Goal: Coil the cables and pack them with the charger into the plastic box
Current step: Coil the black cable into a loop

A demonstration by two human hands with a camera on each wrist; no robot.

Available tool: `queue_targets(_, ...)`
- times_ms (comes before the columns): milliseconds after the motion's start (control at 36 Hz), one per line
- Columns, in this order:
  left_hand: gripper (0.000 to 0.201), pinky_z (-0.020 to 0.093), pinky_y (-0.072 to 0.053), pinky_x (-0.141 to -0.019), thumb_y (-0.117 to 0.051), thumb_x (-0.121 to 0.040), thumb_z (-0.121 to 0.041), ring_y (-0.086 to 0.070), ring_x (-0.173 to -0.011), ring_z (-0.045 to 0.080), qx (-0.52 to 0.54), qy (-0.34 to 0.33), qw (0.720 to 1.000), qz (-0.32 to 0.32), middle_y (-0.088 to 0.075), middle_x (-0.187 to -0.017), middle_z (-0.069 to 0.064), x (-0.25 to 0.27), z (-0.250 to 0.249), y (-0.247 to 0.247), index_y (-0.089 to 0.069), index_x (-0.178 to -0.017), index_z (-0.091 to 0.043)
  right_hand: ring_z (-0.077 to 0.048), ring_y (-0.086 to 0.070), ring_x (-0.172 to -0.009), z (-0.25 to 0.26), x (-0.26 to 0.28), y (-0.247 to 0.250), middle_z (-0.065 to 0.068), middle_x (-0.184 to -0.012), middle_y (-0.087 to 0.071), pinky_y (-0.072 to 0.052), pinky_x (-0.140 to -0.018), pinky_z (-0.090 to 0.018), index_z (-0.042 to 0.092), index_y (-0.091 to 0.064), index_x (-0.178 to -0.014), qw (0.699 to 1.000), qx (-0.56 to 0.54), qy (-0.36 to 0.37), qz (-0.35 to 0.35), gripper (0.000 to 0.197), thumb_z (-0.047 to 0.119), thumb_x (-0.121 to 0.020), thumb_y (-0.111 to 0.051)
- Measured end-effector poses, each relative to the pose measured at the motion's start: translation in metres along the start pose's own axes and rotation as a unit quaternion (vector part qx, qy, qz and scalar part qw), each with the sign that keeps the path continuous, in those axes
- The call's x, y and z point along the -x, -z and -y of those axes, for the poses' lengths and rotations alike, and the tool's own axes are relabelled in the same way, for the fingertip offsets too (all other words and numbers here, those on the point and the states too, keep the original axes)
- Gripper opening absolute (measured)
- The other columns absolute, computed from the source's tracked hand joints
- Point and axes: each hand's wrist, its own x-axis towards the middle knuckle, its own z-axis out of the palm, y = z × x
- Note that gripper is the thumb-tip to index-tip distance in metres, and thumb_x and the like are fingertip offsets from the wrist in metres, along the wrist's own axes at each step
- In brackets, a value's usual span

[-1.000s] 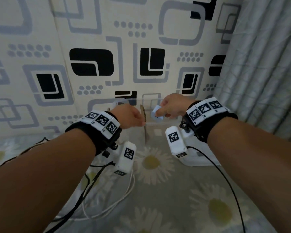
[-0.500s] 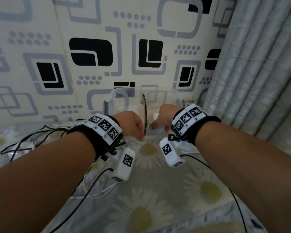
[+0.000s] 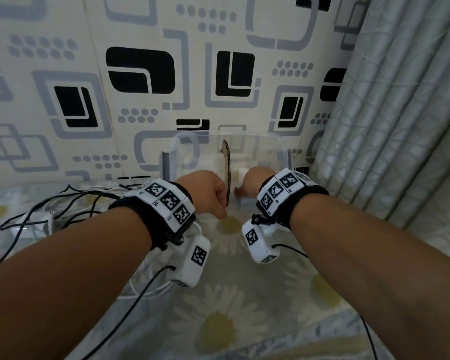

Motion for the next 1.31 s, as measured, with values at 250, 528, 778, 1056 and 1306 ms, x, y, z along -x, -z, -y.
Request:
queue_targets(250, 0.014, 0.024, -0.052, -0.071, -0.081, -0.073, -0.024, -0.060, -0.073, 0.009, 0.003, 0.002, 1.000, -0.002, -0.067, -0.080, -0.006, 0.001, -0.001, 0.000, -0.069, -0.079, -0.021, -0.027, -0.054, -0.121, -0.003, -0.005, -0.005, -0.009, -0.134, -0.054, -0.046, -0.091, -0.036, 0.012, -0.052, -0.131, 1.000, -0.016, -0.006, -0.011, 0.044, 0.036, -0.095, -0.055)
queue_targets(528, 0.015, 0.025, -0.051, -0.070, -0.081, -0.072, -0.023, -0.061, -0.075, 0.012, 0.007, 0.007, 1.000, -0.001, -0.068, -0.082, -0.003, 0.001, 0.000, 0.000, -0.069, -0.081, -0.018, -0.030, -0.054, -0.119, 0.004, -0.020, -0.007, -0.014, -0.130, -0.056, -0.043, -0.097, -0.038, 0.004, -0.052, -0.127, 0.996, -0.077, -0.028, 0.023, 0.050, 0.043, -0.096, -0.048)
queue_targets(778, 0.015, 0.023, -0.051, -0.066, -0.082, -0.072, -0.024, -0.059, -0.068, 0.009, 0.012, 0.008, 1.000, 0.002, -0.065, -0.074, -0.007, -0.001, 0.001, 0.002, -0.067, -0.075, -0.022, -0.026, -0.049, -0.067, -0.002, -0.023, -0.010, -0.007, -0.071, -0.044, -0.035, -0.056, -0.030, 0.009, -0.049, -0.079, 0.990, -0.137, -0.023, 0.006, 0.036, 0.041, -0.096, -0.046)
queue_targets(1056, 0.016, 0.021, -0.047, -0.062, -0.081, -0.072, -0.024, -0.057, -0.067, 0.008, 0.011, 0.008, 1.000, 0.005, -0.063, -0.072, -0.009, -0.003, 0.000, 0.004, -0.065, -0.072, -0.024, -0.031, -0.059, -0.098, -0.007, -0.026, -0.022, -0.013, -0.108, -0.062, -0.038, -0.069, -0.031, 0.008, -0.050, -0.118, 0.971, -0.210, -0.004, -0.116, 0.040, 0.036, -0.091, -0.058)
queue_targets(1306, 0.015, 0.026, -0.051, -0.070, -0.082, -0.072, -0.023, -0.060, -0.070, 0.011, 0.016, 0.008, 1.000, 0.001, -0.065, -0.073, -0.007, -0.003, 0.001, 0.005, -0.067, -0.073, -0.023, -0.030, -0.059, -0.108, -0.005, -0.032, -0.022, -0.013, -0.119, -0.061, -0.041, -0.070, -0.030, 0.007, -0.049, -0.123, 0.982, -0.150, -0.012, -0.117, 0.033, 0.022, -0.094, -0.055)
